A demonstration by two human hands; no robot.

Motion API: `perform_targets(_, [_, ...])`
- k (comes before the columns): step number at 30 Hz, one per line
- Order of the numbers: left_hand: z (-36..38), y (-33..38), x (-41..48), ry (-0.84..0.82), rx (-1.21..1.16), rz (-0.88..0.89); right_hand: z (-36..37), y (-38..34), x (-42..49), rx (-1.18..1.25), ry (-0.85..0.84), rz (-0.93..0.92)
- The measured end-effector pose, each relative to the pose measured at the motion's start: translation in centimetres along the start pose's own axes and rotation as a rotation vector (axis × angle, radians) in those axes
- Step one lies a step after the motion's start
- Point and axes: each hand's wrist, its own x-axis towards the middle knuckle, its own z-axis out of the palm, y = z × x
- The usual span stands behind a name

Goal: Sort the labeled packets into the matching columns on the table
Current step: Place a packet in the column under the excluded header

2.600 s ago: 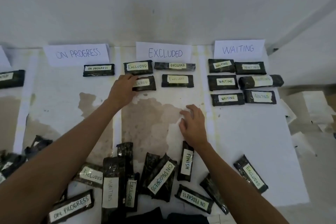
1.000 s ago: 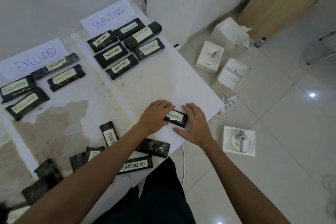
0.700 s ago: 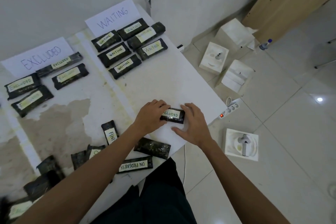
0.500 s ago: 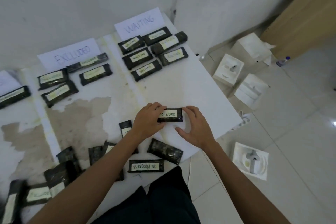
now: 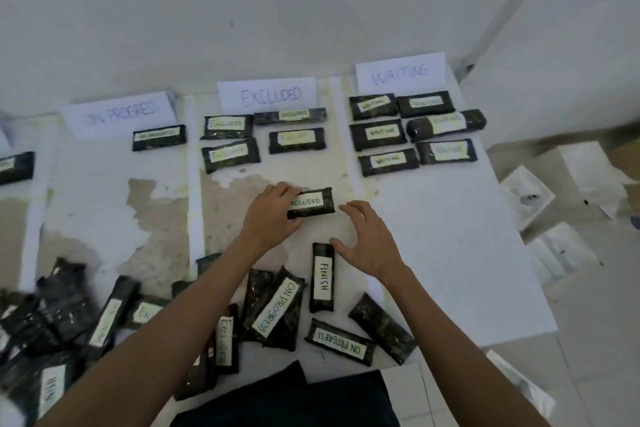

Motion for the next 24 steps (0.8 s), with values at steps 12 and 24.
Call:
perform_targets(12, [-0.8, -3.8, 6.7, -0.004, -0.002, -0.036, 0.7, -0.8, 7.4, -0.078, -0.082, 0.027])
perform_targets(24, [-0.6, -3.7, 6.4, -0.007, 0.022, -0.050, 0.4, -0.6, 7.0, -0.112, -0.138, 0.002])
